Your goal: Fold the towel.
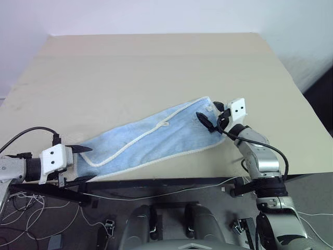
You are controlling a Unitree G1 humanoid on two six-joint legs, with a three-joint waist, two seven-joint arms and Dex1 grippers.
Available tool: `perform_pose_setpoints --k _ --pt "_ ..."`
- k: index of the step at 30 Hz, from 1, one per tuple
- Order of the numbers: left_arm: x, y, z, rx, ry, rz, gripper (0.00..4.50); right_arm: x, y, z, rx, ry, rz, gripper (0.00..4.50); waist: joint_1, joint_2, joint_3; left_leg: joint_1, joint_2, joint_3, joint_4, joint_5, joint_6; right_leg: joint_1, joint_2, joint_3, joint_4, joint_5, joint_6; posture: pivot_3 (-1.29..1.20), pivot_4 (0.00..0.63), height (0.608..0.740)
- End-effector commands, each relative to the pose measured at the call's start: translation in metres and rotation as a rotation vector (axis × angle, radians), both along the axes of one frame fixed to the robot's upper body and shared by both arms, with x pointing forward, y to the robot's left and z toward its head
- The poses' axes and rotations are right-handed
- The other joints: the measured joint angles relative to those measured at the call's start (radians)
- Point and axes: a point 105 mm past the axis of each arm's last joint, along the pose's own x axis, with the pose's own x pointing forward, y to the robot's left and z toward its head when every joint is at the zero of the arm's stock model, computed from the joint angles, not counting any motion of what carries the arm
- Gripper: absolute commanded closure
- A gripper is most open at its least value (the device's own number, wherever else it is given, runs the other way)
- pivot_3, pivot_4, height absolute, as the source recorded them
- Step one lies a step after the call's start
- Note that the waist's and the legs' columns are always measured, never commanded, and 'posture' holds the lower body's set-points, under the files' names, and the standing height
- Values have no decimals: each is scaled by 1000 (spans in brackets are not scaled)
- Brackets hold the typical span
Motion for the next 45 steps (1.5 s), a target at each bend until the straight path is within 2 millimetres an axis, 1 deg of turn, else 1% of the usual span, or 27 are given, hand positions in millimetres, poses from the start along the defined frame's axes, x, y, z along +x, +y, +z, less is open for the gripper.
perform_pose_setpoints --k 1,6,12,18,20,23,29,37,45 --pt "6 1 6 40 -84 -16 49 1 4 11 10 -48 15 0 1 0 0 0 0 0 0 0 0 0 0 0 0 0 0 0 150 740" --pt "16 5 4 74 -150 -5 49 1 4 11 11 -47 15 0 0 0 0 0 0 0 0 0 0 0 0 0 0 1 2 0 150 740" --pt "24 10 1 104 -199 3 49 0 2 12 24 -50 4 0 0 0 0 -1 0 1 0 1 2 -1 0 0 0 1 2 0 150 740" --pt "22 14 -5 145 -189 -29 49 0 0 12 24 -51 -3 0 0 0 0 -1 0 1 0 1 3 -1 0 0 1 1 2 0 150 740" --pt "22 13 -3 131 -191 -38 49 -1 2 11 26 -49 -1 0 0 0 0 -1 0 1 0 1 3 -1 0 0 1 1 2 0 150 740" --pt "21 10 -2 114 -186 -54 616 -1 4 10 30 -47 2 0 0 0 0 -1 0 1 0 2 3 -1 0 0 1 1 2 0 150 740" --pt "7 6 -8 61 -96 -76 2602 1 4 10 35 -47 4 0 -1 0 0 -1 0 1 0 2 3 -1 0 0 1 1 2 0 150 740" --pt "2 6 -10 86 -54 -104 2602 2 6 9 39 -47 8 0 0 0 0 -1 0 1 0 2 3 -1 0 0 1 1 2 0 150 740" --pt "7 2 -12 130 -86 -142 2602 1 7 8 41 -45 7 0 1 0 0 -1 0 1 0 2 3 -1 0 0 1 1 2 0 150 740"
